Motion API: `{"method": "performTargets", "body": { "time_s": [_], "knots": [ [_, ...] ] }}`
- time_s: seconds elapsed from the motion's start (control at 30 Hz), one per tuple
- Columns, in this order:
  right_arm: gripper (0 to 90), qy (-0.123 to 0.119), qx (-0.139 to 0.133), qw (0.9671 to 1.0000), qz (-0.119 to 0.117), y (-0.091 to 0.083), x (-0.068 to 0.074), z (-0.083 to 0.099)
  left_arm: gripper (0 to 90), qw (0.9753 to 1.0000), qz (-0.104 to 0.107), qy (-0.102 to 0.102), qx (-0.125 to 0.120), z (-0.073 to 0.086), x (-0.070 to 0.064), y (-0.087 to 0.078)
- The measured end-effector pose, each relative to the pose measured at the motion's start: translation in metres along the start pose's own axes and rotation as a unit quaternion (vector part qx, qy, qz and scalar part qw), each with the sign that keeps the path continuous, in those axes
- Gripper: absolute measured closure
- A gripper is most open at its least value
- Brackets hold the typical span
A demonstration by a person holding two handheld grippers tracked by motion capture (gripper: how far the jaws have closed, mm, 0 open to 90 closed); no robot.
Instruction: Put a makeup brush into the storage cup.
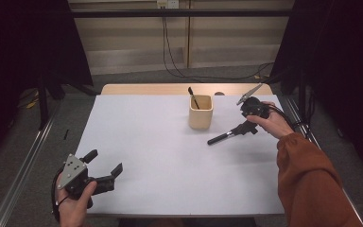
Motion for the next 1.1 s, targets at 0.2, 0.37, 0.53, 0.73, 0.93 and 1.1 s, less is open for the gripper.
{"method": "performTargets", "body": {
  "time_s": [0.2, 0.37, 0.53, 0.73, 0.93, 1.1],
  "knots": [
    [4.9, -0.050, 0.041, 0.9979, -0.001, 0.009, 0.006, -0.003, 1.9, 1.0000, 0.001, 0.000, 0.000, 0.000, 0.000, 0.000],
    [5.9, -0.057, 0.059, 0.9966, -0.010, 0.020, 0.008, -0.008, 1.9, 1.0000, 0.001, 0.001, 0.000, 0.000, 0.000, 0.000],
    [5.4, -0.073, 0.069, 0.9949, -0.003, 0.030, 0.008, -0.011, 1.9, 1.0000, 0.002, -0.002, -0.001, 0.000, 0.000, 0.000],
    [6.7, -0.083, 0.082, 0.9931, -0.007, 0.041, 0.007, -0.009, 1.8, 1.0000, 0.004, -0.001, 0.001, 0.000, 0.000, 0.001],
    [14.0, -0.092, 0.094, 0.9913, -0.004, 0.049, 0.006, -0.007, 1.8, 1.0000, 0.007, -0.003, 0.002, 0.000, 0.000, 0.003],
    [20.1, -0.100, 0.099, 0.9901, -0.001, 0.055, 0.006, -0.006, 1.8, 1.0000, 0.007, -0.002, 0.004, 0.001, 0.000, 0.003]
  ]
}}
Point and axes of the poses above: each handheld gripper's, and its own axes: y roughly forward along the jaws, z roughly out of its underside, x roughly to its left, the point moved 5 cm from there along y, roughly forward along the jaws, and after that the axes turned 9 degrees about y, right-handed, at the moved point
